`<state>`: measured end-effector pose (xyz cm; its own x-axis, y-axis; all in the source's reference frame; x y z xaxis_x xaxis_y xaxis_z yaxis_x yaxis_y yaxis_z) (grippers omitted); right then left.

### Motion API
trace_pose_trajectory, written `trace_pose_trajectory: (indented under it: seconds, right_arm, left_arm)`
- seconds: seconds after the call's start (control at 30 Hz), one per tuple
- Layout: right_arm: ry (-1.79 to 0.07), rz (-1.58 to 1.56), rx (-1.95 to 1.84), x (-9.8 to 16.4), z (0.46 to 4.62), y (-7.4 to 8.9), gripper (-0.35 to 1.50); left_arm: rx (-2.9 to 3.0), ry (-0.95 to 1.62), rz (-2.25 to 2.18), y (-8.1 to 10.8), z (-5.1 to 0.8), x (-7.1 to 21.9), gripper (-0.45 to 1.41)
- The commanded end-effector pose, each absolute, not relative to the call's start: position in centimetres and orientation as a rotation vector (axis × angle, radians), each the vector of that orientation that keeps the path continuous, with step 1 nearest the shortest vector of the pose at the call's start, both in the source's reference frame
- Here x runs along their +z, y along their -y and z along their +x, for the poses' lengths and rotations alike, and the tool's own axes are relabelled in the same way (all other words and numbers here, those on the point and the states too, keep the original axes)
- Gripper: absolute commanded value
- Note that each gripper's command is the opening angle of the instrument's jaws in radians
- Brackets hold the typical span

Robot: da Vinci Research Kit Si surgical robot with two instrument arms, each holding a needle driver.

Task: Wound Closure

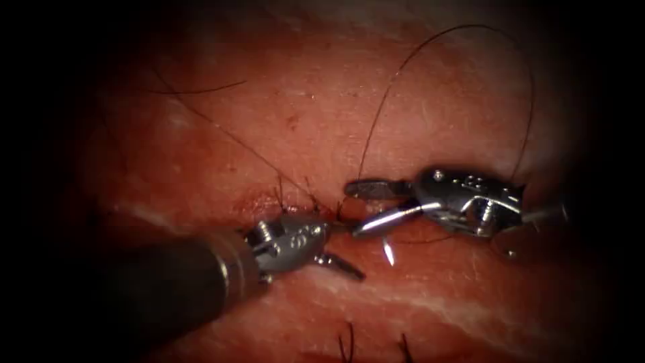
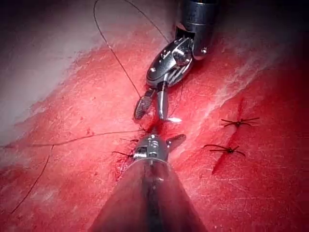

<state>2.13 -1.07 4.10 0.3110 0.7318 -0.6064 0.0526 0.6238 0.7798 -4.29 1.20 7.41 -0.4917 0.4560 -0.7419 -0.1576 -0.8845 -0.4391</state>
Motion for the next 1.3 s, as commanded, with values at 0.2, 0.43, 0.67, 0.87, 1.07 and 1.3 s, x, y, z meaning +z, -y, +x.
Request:
trace_pose_trajectory:
  seconds: [0.2, 0.43, 0.67, 0.87, 1.07, 1.3]
  right_arm:
    - [-1.185, 0.819, 0.511, 4.22, 1.85, 1.07, 0.98]
    - [-1.262, 0.820, 0.560, 4.15, 1.23, 0.80, 0.79]
    - [-1.282, 0.805, 0.591, 4.13, 1.11, 0.77, 0.78]
    - [-1.289, 0.795, 0.599, 4.16, 1.16, 0.78, 0.78]
    - [-1.296, 0.788, 0.601, 4.21, 1.20, 0.80, 0.78]
    - [-1.291, 0.787, 0.612, 4.37, 1.25, 0.90, 0.78]
  left_arm:
    - [2.570, 0.296, -1.369, -1.03, -4.37, 7.25, 0.32]
    - [2.770, 0.054, -1.384, -0.99, -4.47, 7.23, 0.27]
    - [2.806, -0.117, -1.419, -1.16, -4.55, 7.39, 0.29]
    - [2.852, -0.290, -1.463, -1.21, -4.60, 7.61, 0.31]
    - [2.904, -0.372, -1.518, -1.08, -4.66, 7.76, 0.22]
    - [2.895, -0.636, -1.652, -1.12, -4.71, 7.59, -0.04]
